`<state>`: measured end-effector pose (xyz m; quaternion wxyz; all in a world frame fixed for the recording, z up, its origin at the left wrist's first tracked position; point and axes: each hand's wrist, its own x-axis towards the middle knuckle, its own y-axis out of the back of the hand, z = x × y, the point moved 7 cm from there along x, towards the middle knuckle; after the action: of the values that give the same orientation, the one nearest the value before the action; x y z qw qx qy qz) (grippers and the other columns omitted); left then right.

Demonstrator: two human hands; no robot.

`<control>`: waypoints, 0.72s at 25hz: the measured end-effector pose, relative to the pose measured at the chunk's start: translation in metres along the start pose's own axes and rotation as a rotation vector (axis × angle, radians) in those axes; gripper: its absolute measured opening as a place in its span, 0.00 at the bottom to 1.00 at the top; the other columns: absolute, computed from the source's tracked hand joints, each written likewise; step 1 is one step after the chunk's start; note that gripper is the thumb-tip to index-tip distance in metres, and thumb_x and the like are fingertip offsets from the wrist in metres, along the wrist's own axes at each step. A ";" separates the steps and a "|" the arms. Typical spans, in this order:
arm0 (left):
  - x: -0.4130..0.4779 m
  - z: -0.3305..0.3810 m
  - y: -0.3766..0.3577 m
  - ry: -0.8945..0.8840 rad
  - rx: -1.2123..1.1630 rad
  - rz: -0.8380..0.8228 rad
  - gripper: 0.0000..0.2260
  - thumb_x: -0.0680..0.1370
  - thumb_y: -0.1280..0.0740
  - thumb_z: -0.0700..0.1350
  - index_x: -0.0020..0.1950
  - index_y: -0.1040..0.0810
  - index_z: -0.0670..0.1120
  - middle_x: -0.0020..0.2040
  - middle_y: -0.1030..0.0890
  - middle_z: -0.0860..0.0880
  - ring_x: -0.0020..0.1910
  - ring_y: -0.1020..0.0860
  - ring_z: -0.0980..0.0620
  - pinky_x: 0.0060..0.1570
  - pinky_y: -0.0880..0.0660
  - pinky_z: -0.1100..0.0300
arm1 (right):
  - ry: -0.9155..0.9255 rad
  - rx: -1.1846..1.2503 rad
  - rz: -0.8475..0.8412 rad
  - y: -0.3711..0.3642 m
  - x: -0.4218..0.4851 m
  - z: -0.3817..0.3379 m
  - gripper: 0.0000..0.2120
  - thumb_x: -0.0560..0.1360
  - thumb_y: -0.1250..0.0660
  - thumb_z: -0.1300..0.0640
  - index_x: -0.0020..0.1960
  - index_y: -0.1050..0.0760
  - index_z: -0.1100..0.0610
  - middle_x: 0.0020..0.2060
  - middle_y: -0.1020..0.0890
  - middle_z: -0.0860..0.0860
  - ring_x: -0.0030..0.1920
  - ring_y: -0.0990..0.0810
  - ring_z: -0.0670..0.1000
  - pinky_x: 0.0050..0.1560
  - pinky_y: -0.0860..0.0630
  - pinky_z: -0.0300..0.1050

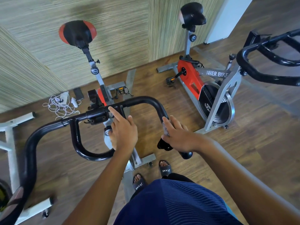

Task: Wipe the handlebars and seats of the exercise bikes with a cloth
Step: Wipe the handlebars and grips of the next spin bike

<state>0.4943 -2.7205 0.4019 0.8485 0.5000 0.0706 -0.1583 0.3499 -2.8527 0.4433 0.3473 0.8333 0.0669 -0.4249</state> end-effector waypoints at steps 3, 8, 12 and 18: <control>-0.002 0.001 0.003 -0.019 0.020 0.001 0.33 0.85 0.48 0.52 0.80 0.65 0.44 0.74 0.30 0.43 0.71 0.32 0.40 0.67 0.33 0.38 | 0.026 -0.087 -0.013 0.002 -0.009 -0.004 0.28 0.86 0.50 0.49 0.81 0.59 0.51 0.80 0.59 0.52 0.79 0.57 0.60 0.76 0.48 0.57; -0.002 0.002 0.004 -0.034 -0.001 0.015 0.33 0.84 0.48 0.53 0.80 0.64 0.46 0.73 0.29 0.43 0.70 0.30 0.41 0.64 0.32 0.39 | -0.007 -0.220 -0.051 0.001 -0.033 0.005 0.24 0.86 0.52 0.56 0.81 0.49 0.58 0.79 0.56 0.51 0.78 0.54 0.61 0.74 0.45 0.56; 0.001 0.001 0.002 -0.011 0.020 0.045 0.32 0.84 0.47 0.53 0.81 0.63 0.46 0.71 0.27 0.41 0.68 0.29 0.39 0.63 0.32 0.39 | 0.022 -0.150 -0.067 0.004 -0.014 -0.004 0.25 0.87 0.52 0.55 0.82 0.53 0.56 0.80 0.64 0.53 0.79 0.64 0.61 0.76 0.55 0.57; -0.001 -0.012 0.014 0.063 -0.163 0.162 0.29 0.82 0.37 0.51 0.80 0.45 0.48 0.74 0.33 0.42 0.72 0.37 0.39 0.67 0.37 0.38 | 0.065 0.318 0.095 0.005 -0.004 0.014 0.27 0.85 0.45 0.50 0.81 0.49 0.51 0.76 0.41 0.54 0.77 0.42 0.60 0.76 0.42 0.56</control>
<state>0.4983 -2.7033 0.4075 0.8937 0.4382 0.0692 -0.0673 0.3403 -2.8641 0.4434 0.2284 0.8932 -0.0297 -0.3861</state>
